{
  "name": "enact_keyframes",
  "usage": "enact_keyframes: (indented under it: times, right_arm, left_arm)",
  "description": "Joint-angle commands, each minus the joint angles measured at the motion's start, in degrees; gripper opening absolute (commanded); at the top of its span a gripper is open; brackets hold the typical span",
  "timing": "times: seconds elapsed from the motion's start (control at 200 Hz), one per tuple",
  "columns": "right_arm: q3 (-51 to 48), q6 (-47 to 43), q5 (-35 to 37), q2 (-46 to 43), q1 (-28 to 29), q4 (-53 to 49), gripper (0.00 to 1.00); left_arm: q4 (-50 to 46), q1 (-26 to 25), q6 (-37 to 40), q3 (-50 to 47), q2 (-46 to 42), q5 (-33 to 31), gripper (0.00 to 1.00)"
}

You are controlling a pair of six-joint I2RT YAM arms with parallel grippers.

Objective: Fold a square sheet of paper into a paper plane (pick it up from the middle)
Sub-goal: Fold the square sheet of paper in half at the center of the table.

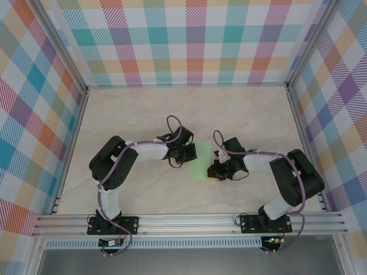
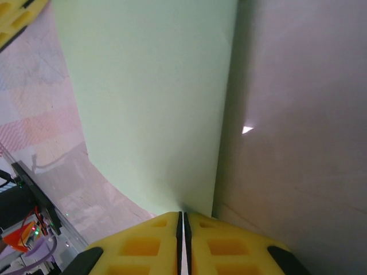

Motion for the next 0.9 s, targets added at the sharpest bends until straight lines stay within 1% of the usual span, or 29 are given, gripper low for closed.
enact_keyframes:
  times: [0.0, 0.09, 0.165, 0.27, 0.325, 0.36, 0.4, 0.47, 0.545, 0.6, 0.65, 0.715, 0.895]
  right_arm:
    - [0.6, 1.0, 1.8, 0.8, 2.0, -1.6, 0.14]
    - [1.7, 1.6, 3.0, -2.4, 2.1, -3.3, 0.15]
    - [3.1, 1.5, 6.1, -5.9, 2.1, -7.0, 0.21]
    - [5.5, 2.3, 12.8, -9.6, 2.1, -12.8, 0.31]
    - [7.0, 2.6, 14.2, -10.3, 2.1, -14.4, 0.32]
    - [7.6, 2.9, 13.8, -10.4, 2.1, -14.4, 0.34]
    - [8.6, 3.1, 13.5, -9.9, 2.1, -14.5, 0.36]
    - [11.3, 2.8, 13.9, -7.7, 2.1, -15.9, 0.37]
    - [13.6, 2.8, 13.0, -4.6, 2.1, -16.2, 0.37]
    - [14.5, 3.7, 13.2, -2.8, 2.1, -16.0, 0.37]
    - [15.2, 4.3, 13.6, -1.3, 2.0, -15.9, 0.37]
    - [15.9, 4.7, 12.0, 0.6, 2.0, -15.0, 0.37]
    - [17.9, 4.9, 8.9, 5.6, 2.0, -13.6, 0.35]
  left_arm:
    - [-9.9, -0.7, 2.0, -1.0, -2.2, -2.5, 0.00]
    - [-12.2, -0.7, 2.6, -1.0, -3.9, -4.2, 0.00]
    - [-13.3, -0.7, 2.8, -1.0, -5.2, -5.6, 0.00]
    - [-12.0, -0.7, 3.5, -1.0, -7.4, -3.4, 0.00]
    - [-11.1, -0.6, 3.4, -1.1, -9.0, -2.7, 0.05]
    - [-10.7, -0.6, 3.3, -1.3, -10.2, -2.4, 0.10]
    - [-10.5, -0.6, 3.3, -1.5, -11.5, -2.4, 0.16]
    - [-11.3, -0.5, 3.1, -2.1, -13.0, -2.3, 0.26]
    - [-11.2, 0.0, 1.9, -3.7, -14.2, -2.3, 0.29]
    - [-9.2, 0.6, 0.1, -6.2, -15.4, -0.9, 0.34]
    - [-4.9, 1.3, -1.5, -8.6, -16.3, 0.6, 0.36]
    - [-1.7, 2.4, -3.4, -11.1, -16.7, 2.7, 0.39]
    - [1.3, 3.8, -5.0, -12.9, -15.7, 5.9, 0.41]
